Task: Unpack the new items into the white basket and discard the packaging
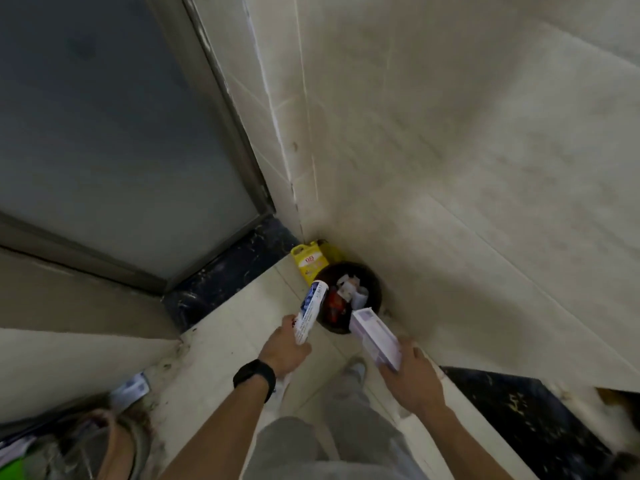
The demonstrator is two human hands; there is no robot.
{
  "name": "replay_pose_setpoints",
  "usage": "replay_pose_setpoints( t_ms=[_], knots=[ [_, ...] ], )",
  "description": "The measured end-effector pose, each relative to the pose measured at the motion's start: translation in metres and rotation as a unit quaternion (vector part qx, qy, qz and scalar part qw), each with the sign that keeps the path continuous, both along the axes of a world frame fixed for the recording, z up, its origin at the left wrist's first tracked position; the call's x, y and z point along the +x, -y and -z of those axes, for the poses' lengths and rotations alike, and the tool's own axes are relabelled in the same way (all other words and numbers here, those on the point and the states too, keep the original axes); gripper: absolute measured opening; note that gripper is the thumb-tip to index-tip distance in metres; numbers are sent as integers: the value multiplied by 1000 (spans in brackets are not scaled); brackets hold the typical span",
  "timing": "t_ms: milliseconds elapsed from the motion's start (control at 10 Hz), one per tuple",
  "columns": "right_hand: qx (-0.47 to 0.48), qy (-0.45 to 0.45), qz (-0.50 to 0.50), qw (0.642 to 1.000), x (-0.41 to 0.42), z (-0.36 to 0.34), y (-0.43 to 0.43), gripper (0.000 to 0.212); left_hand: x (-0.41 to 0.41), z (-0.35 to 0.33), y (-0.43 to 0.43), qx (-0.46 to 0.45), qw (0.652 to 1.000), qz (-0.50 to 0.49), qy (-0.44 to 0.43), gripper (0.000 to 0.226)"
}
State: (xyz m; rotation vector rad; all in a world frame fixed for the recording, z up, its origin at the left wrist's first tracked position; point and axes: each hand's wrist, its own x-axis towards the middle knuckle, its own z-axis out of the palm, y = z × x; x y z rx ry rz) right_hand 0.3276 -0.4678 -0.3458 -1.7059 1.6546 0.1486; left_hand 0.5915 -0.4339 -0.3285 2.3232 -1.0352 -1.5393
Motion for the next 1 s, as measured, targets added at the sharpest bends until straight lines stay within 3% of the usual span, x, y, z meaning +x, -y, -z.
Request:
replay_pose_setpoints(
  t_ms=[300, 500, 800, 1000],
  knots=[
    [107, -76, -66, 989, 47, 114, 68, 67, 20, 133, 61, 78, 996, 23, -37, 73],
    [98, -107, -67, 987, 71, 218, 102, 66, 24, 271, 90, 109, 989, 78, -55, 72],
    [87, -108, 14, 990, 100, 364, 132, 67, 25, 410, 144, 96, 991, 91, -17, 83],
    [58, -62, 52, 995, 120, 437, 148, 73, 22, 468, 154, 113, 989, 63, -71, 86]
  ],
)
